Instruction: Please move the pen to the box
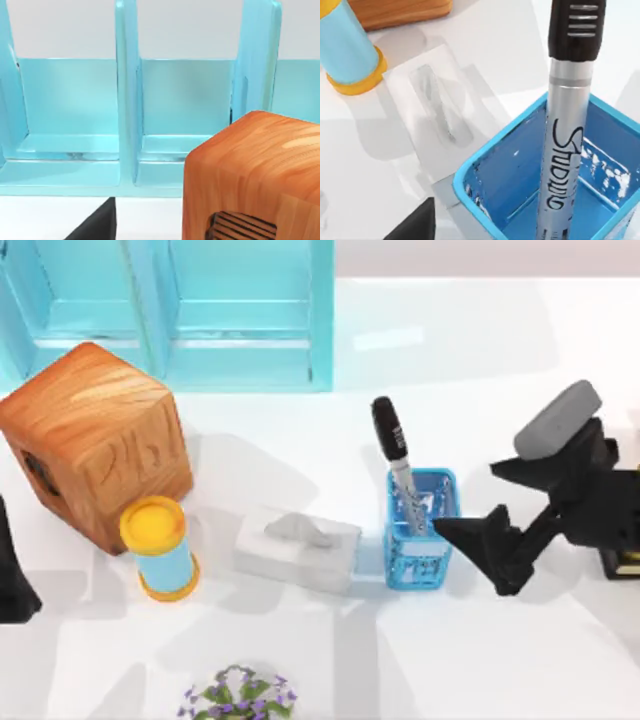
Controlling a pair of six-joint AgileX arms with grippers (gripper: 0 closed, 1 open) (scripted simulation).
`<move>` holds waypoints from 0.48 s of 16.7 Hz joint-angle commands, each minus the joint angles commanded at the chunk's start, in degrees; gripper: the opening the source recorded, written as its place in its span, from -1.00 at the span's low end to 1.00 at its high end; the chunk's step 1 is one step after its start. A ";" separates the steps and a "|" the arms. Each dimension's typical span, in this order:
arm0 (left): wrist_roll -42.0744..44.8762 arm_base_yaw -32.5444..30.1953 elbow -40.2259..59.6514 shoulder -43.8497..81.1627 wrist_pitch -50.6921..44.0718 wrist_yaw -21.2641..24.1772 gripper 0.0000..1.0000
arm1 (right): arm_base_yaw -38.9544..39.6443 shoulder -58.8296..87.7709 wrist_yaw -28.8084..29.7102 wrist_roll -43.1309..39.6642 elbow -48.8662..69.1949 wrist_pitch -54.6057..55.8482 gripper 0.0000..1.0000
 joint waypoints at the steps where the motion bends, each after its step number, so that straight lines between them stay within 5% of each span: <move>1: 0.00 0.00 0.00 0.00 0.00 0.00 1.00 | -0.32 0.94 0.04 0.12 0.52 0.00 1.00; 8: 0.00 0.00 0.00 0.00 0.00 0.00 1.00 | 0.13 2.02 0.44 0.49 1.00 0.76 1.00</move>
